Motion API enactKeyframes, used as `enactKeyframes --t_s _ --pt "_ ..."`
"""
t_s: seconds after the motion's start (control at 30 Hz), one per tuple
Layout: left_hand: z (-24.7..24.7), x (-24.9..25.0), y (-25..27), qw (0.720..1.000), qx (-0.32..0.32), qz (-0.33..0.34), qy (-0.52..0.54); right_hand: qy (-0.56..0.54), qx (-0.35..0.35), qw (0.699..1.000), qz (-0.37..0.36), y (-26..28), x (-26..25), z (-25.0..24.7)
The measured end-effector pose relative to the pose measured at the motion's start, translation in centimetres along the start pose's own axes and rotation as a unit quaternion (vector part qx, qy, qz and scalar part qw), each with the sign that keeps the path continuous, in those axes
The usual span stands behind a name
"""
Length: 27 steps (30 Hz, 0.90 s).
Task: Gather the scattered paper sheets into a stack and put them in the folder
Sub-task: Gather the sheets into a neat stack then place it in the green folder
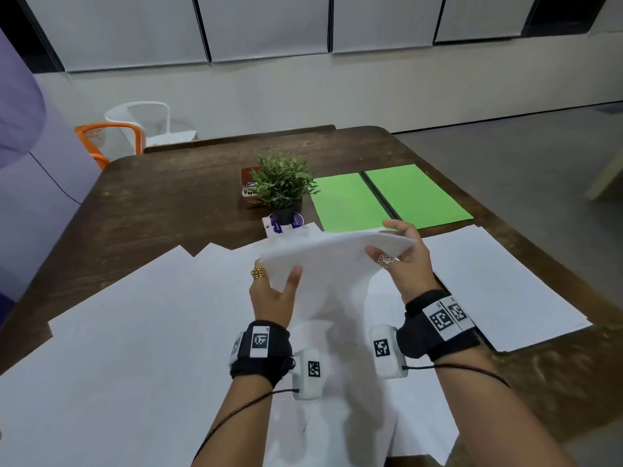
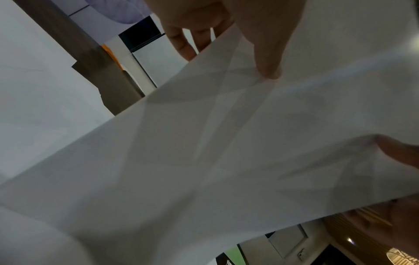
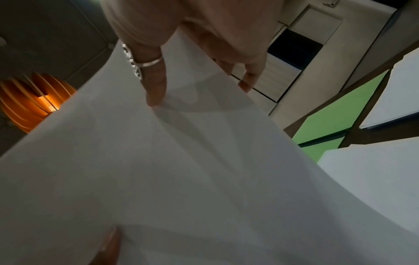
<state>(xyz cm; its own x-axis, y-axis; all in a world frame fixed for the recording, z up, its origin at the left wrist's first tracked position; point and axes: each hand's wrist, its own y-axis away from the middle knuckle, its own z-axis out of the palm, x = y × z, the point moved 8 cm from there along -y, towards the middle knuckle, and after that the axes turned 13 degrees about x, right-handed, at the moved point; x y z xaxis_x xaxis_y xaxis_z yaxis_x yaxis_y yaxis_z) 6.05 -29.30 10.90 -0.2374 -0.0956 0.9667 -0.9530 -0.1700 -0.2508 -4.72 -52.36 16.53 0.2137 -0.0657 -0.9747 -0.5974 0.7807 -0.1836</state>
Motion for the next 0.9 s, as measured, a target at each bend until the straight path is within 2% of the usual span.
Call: enactKeyframes --t_s 0.13,0.37,0.47,0.53,0.6,0.67,0.73,0.9 --pt "0.1 0.4 -0.2 1.0 0.012 0.011 0.001 0.001 0.003 1.0 -0.003 -0.2 0.1 0.2" --pt "0.8 3.6 0.3 0.998 0.02 0.061 0.029 0.013 0.049 0.998 -0.043 -0.3 -1.7 0.1" --pt "2.0 1.5 1.3 0.999 -0.014 0.051 -0.004 0.02 0.031 0.999 -0.001 -0.3 0.6 -0.1" --pt "2.6 -1.4 2.2 0.997 -0.045 0.012 -0.059 0.099 -0.012 0.994 0.051 0.1 4.2 0.1" --pt "3.0 -3.5 3.1 0.992 -0.063 -0.013 -0.109 0.224 -0.048 0.968 0.099 0.7 8.3 -0.3" --pt "3.4 -3.9 3.3 0.988 -0.069 -0.012 -0.139 0.305 -0.053 0.941 0.14 1.1 11.3 -1.3" --pt "4.5 -3.2 3.4 0.986 -0.074 -0.003 -0.15 0.334 -0.017 0.93 0.153 0.9 12.1 -2.7" --pt "10.4 -1.2 5.2 0.981 -0.129 0.002 -0.146 0.318 0.111 0.934 0.118 -1.4 10.4 -9.2"
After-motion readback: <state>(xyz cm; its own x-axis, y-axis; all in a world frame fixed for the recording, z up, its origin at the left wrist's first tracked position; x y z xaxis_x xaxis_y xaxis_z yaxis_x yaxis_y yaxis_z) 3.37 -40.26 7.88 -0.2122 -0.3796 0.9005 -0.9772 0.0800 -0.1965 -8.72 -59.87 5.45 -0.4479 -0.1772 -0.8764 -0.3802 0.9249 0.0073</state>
